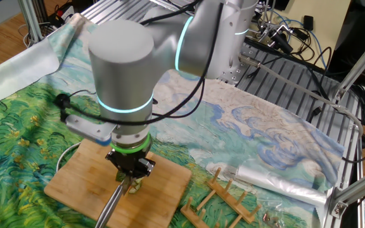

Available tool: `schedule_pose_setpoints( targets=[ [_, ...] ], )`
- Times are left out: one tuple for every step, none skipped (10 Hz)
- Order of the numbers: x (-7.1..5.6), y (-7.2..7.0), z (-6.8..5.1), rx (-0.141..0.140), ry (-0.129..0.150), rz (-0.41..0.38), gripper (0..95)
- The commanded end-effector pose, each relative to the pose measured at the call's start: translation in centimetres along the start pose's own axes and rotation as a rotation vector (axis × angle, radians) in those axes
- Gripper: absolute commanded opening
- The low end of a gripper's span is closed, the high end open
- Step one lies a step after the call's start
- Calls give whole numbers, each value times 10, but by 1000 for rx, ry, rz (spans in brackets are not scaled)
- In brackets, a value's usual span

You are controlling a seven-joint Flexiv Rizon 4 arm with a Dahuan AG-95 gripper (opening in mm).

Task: Chop the cucumber into shreds

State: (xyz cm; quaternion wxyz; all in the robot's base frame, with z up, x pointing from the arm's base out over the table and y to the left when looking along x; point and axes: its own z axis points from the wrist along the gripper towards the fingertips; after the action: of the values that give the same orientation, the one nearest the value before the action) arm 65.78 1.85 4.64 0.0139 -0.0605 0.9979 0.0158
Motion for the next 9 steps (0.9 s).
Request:
schedule_pose_setpoints(
  targets=[
    [2, -2, -11, 11, 0, 4, 0],
    [2, -2, -17, 17, 7, 3, 0],
    [3, -4, -26, 24, 19, 0, 0],
    [3, -6, -30, 27, 21, -7, 0],
    [4, -10, -33, 28, 19, -18, 0],
    [5, -12, -33, 29, 17, -24, 0],
    [5, -13, -33, 29, 14, -28, 0],
    [5, -14, -33, 29, 12, -28, 0],
    [5, -14, -32, 29, 9, -28, 0]
  ],
)
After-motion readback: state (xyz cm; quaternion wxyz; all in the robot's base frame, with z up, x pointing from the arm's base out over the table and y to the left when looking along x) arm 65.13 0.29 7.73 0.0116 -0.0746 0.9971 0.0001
